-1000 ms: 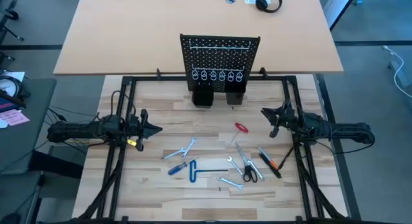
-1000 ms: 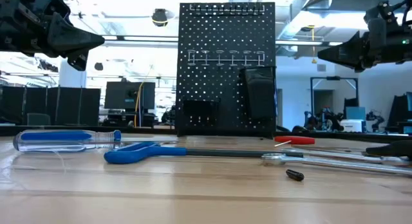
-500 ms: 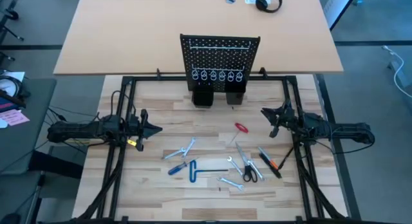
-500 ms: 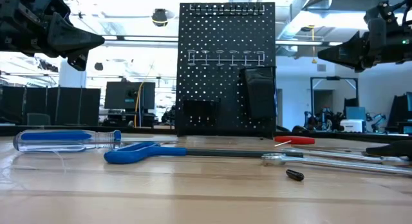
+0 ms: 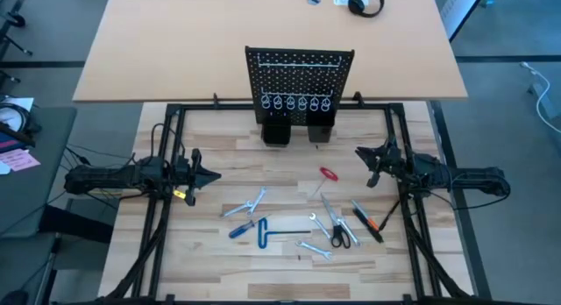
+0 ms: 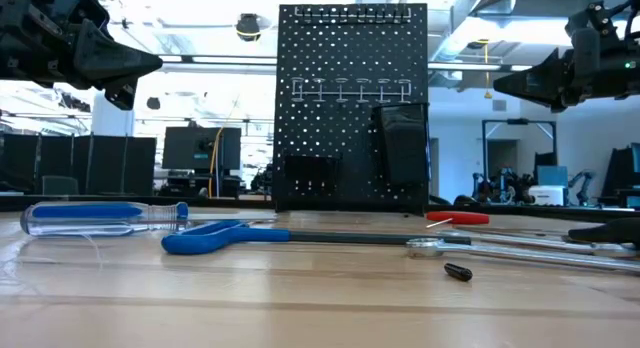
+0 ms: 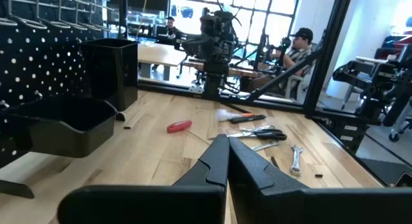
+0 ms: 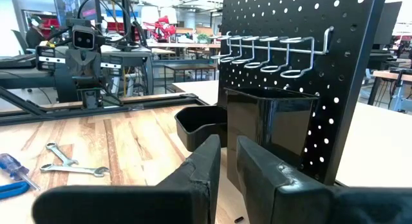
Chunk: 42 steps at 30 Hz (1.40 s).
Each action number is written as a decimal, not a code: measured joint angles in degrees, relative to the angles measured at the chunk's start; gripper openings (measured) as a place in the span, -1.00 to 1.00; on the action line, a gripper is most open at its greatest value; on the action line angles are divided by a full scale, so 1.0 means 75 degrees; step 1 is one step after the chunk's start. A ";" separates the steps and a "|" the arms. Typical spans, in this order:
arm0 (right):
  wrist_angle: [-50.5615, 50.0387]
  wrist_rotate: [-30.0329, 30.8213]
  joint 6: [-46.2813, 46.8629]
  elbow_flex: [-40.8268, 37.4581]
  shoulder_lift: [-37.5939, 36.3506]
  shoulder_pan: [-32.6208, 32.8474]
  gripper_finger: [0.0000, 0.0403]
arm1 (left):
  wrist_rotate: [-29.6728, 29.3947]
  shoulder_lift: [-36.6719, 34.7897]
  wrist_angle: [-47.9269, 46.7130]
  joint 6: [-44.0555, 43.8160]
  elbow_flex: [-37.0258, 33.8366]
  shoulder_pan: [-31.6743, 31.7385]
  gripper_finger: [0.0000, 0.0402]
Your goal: Hang tools onto peg board
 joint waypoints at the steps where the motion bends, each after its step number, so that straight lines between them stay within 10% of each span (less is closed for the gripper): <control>1: -0.0001 0.0000 0.0000 0.0000 0.0000 0.0003 -0.68 | -0.0003 0.0000 -0.0002 0.0000 0.0003 0.0001 -1.00; 19: 0.0035 0.0000 -0.0029 -0.0003 -0.0001 0.0000 -0.68 | -0.0007 0.0000 0.0036 0.0149 0.0002 0.0001 -1.00; 30: 0.0704 0.0025 0.3800 -0.0020 -0.0003 0.0006 -0.68 | -0.0005 0.0000 0.0040 -0.0311 0.0000 0.0001 -1.00; 42: 0.1038 -0.2059 0.4030 -0.0067 0.1767 0.0187 -0.68 | -0.0145 0.0000 0.0062 -0.0197 0.0000 0.0001 -1.00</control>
